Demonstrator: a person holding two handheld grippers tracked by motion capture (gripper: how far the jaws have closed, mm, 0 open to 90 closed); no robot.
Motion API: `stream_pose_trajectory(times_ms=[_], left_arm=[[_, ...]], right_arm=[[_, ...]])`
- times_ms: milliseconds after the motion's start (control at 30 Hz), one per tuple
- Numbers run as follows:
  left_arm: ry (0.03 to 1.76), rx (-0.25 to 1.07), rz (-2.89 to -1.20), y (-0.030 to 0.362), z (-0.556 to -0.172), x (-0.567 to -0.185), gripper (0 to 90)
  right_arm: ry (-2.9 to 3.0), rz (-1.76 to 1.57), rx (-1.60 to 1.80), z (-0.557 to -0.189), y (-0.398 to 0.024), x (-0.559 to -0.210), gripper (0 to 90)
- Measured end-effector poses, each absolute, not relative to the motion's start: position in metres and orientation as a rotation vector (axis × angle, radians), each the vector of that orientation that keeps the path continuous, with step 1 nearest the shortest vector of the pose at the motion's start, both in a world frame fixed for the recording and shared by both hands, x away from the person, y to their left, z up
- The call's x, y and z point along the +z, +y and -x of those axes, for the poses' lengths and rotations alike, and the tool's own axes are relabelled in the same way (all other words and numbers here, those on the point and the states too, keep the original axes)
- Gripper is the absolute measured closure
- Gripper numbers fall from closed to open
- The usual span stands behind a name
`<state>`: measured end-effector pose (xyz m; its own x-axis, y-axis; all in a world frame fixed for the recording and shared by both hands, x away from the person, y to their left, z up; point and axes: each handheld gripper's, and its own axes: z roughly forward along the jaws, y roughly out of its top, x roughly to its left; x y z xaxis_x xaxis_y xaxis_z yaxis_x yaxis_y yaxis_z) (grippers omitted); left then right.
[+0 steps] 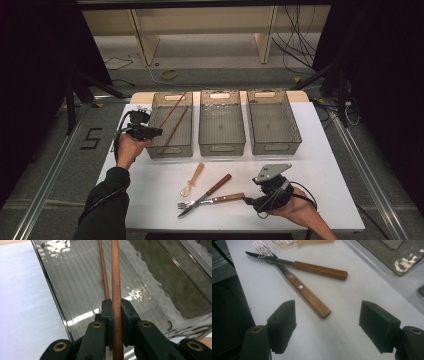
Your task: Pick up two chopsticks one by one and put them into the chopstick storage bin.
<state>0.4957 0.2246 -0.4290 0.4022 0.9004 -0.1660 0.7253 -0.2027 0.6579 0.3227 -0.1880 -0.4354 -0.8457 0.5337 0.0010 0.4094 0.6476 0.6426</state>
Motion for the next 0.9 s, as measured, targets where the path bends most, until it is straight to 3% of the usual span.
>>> stream_pose_trajectory(times_ms=[133, 267, 900], left_arm=[[1.408, 0.34, -1.986, 0.225, -0.498, -0.432, 80.5], [1.403, 0.334, -1.961, 0.224, -0.498, -0.429, 61.1], [1.193, 0.27, -1.926, 0.199, -0.441, -0.4, 29.9]], right_arm=[[2.683, -0.77, 0.975, -0.323, -0.188, -0.435, 30.2], [2.681, -0.773, 0.978, -0.323, -0.188, -0.435, 30.2], [2.652, -0.795, 0.991, -0.323, -0.192, -0.433, 30.2]])
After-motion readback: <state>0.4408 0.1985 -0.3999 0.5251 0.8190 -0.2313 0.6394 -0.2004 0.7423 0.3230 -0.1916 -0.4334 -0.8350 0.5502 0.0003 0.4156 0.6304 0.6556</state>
